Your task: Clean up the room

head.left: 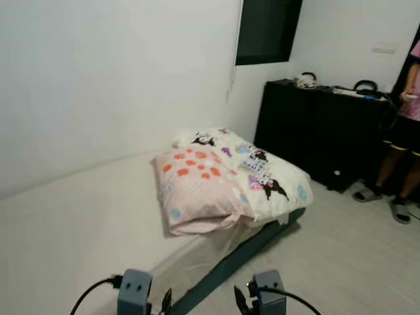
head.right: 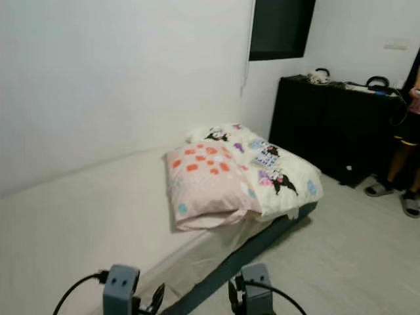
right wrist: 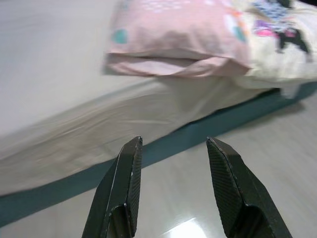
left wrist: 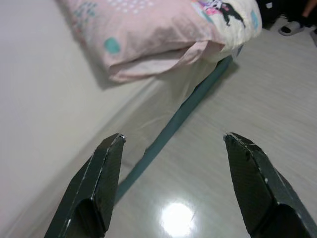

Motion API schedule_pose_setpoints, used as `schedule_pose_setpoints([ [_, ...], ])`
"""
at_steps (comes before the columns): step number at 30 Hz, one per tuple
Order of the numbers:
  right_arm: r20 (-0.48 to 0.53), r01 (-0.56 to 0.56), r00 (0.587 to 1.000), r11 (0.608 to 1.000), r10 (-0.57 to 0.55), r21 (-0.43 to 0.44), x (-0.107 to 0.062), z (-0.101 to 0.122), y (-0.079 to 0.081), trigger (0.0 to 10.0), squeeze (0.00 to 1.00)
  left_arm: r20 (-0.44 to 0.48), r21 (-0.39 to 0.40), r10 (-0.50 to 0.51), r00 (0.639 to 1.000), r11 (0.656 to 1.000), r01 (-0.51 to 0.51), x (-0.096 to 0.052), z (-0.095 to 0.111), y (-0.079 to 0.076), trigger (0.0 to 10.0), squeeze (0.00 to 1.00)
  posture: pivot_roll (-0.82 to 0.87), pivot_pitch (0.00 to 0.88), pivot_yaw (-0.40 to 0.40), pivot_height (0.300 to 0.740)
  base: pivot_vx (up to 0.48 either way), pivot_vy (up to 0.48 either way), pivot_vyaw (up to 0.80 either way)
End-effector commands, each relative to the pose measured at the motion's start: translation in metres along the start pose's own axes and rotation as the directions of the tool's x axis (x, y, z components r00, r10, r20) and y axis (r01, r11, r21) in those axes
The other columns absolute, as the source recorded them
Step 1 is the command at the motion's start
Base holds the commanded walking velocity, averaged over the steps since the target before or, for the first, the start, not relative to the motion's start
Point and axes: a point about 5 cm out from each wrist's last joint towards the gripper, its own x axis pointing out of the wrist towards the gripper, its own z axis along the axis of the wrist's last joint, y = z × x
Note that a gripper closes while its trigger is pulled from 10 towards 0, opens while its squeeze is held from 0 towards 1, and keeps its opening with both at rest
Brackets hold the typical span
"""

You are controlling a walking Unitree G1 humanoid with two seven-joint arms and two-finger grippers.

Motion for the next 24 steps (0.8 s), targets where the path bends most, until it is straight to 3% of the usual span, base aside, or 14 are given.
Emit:
schedule_pose_setpoints([
  [1,-0.019,0.012,1.000,1.000,-0.012,0.006,-0.0023,-0.0050,-0.0032,10.0,0.00,-0.001,-0.007,-0.017,1.000,1.000,0.017,-0.0005,-0.0011,-0.0057,10.0,0.00,0.01,0.075,-0.044,0.740,0.435,0.000,0.00],
  [24,-0.027,0.010,1.000,1.000,-0.011,-0.006,-0.0036,-0.0069,-0.0025,10.0,0.00,-0.003,-0.001,-0.025,1.000,1.000,0.025,-0.0018,-0.0016,-0.0068,10.0,0.00,0.01,0.081,-0.042,0.740,0.418,0.000,0.00],
])
